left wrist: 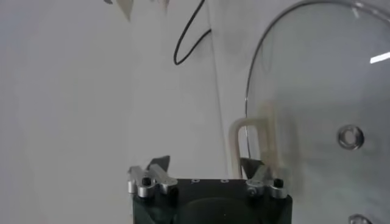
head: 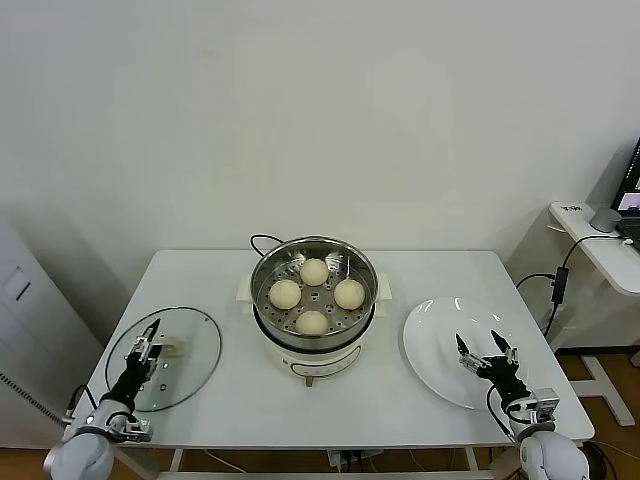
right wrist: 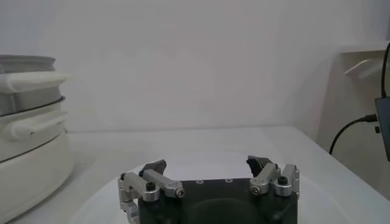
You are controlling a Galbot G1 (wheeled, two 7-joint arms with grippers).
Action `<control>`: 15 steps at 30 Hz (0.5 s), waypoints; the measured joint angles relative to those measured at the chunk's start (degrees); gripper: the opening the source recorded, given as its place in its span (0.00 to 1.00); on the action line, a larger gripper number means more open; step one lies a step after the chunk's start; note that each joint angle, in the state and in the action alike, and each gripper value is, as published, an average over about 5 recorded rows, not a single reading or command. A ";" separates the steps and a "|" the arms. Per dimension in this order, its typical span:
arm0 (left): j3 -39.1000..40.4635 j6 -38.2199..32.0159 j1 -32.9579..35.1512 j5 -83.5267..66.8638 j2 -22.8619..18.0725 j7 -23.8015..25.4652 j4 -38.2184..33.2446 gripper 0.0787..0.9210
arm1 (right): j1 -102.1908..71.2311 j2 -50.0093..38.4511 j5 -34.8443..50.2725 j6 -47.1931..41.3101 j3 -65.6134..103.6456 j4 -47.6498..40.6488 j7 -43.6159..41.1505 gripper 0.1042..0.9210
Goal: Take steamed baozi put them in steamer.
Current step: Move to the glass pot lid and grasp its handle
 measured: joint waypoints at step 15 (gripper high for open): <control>-0.68 0.26 0.87 -5.62 1.28 1.13 -2.43 0.11 | 0.71 -0.63 -0.20 -0.25 -0.30 0.28 -0.17 0.88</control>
